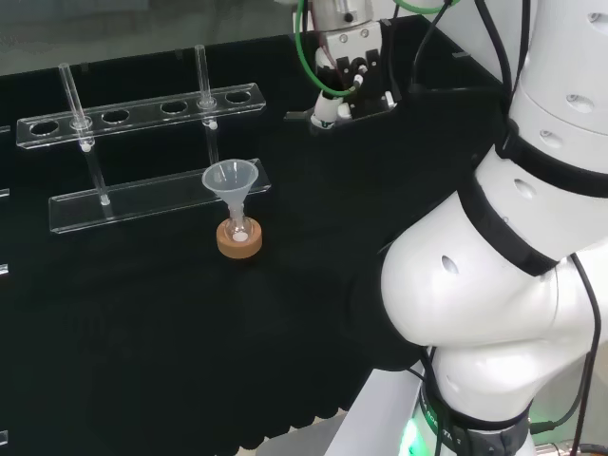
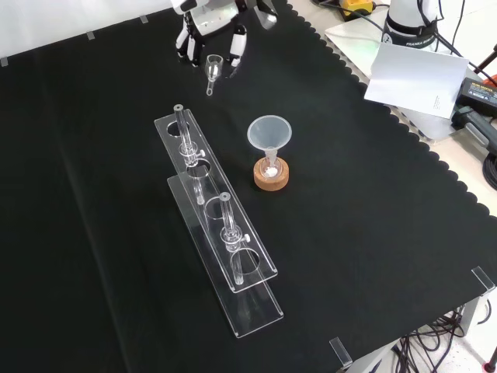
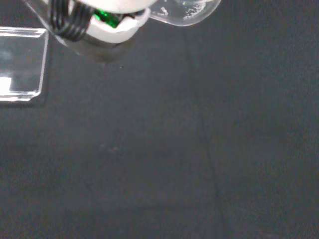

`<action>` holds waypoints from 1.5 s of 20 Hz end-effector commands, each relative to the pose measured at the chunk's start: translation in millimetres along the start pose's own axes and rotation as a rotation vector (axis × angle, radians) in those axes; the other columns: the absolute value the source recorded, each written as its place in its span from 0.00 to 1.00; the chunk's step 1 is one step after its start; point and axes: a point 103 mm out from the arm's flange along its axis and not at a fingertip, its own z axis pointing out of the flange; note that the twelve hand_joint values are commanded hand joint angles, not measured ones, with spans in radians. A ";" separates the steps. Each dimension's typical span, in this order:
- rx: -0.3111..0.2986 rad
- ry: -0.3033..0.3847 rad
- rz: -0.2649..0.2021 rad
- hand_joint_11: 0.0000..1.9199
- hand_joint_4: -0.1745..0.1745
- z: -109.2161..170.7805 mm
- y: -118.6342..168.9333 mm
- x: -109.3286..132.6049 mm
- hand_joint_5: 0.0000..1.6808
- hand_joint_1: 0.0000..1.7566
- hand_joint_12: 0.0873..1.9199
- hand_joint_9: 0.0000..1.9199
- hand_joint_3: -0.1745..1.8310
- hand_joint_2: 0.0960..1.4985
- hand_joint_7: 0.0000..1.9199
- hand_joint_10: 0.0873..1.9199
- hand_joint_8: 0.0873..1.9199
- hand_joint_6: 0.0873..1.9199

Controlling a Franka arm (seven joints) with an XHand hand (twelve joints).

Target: Put the weighing funnel back on the table.

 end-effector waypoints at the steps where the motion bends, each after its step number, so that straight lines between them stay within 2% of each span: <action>1: -0.001 -0.009 -0.026 0.53 1.00 24.7 42.9 -11.4 0.77 0.64 0.44 0.56 0.34 0.45 0.31 0.05 0.32 0.26; 14: 0.043 0.001 -0.054 0.53 1.00 46.9 97.9 -4.7 0.77 0.64 0.44 0.56 0.34 0.45 0.31 0.05 0.32 0.26; 17: 0.031 -0.001 -0.054 0.53 1.00 48.3 102.0 -4.0 0.77 0.64 0.44 0.56 0.34 0.45 0.31 0.05 0.32 0.26; 20: 0.058 0.001 -0.058 0.53 1.00 52.9 113.4 -3.4 0.77 0.64 0.44 0.56 0.34 0.45 0.31 0.05 0.32 0.26; 30: 0.062 0.028 -0.081 0.53 1.00 85.8 145.7 -6.0 0.77 0.64 0.44 0.56 0.34 0.45 0.31 0.05 0.32 0.26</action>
